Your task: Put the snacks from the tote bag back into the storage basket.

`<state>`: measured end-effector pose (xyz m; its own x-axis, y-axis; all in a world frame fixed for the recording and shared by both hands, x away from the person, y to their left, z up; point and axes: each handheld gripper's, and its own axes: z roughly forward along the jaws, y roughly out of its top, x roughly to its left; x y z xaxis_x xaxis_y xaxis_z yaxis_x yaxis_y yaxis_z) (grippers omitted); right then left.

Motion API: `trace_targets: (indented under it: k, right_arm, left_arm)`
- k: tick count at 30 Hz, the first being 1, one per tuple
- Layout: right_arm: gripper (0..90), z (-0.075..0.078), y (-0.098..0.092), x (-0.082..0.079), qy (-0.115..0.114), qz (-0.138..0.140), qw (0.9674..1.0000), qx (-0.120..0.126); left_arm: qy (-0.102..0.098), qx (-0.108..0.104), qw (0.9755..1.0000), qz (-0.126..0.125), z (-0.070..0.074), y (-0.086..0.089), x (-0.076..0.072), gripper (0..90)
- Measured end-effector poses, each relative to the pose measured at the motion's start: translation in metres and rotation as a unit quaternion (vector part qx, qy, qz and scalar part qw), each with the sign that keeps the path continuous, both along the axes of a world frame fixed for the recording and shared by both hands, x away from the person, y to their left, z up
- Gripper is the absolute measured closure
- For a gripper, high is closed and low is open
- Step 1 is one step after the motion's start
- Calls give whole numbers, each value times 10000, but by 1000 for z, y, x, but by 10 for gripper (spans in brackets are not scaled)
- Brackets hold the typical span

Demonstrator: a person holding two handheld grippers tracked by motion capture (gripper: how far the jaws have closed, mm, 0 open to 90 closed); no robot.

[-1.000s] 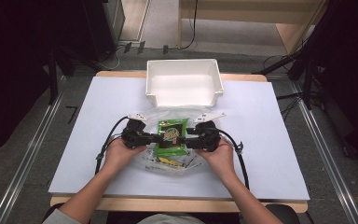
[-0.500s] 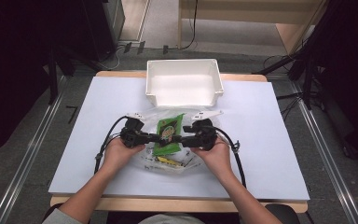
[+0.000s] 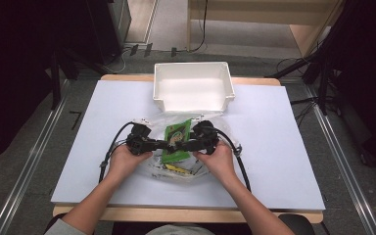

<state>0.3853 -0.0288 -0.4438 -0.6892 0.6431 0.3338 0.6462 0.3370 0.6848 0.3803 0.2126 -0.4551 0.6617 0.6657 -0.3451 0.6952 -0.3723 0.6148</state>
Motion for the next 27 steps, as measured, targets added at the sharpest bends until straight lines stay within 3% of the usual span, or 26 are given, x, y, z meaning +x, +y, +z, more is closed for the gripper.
trace_targets:
  k: [6, 15, 23, 27]
  right_arm:
    - [388, 0, 6, 3, 19, 12, 10000, -95]
    - [472, 1, -1, 2, 102, 6, 9999, -22]
    - [513, 3, -6, 0, 23, 39, 10000, 36]
    - [535, 3, -9, -2, 27, 62, 10000, 57]
  left_arm:
    - [23, -47, 10000, 30, 0, 1, 0, 851]
    - [68, -219, 9996, 170, 7, 7, 0, 764]
    - [-192, -430, 9986, 245, 15, 16, -1, 710]
    - [-224, -462, 9983, 261, 18, 18, -1, 692]
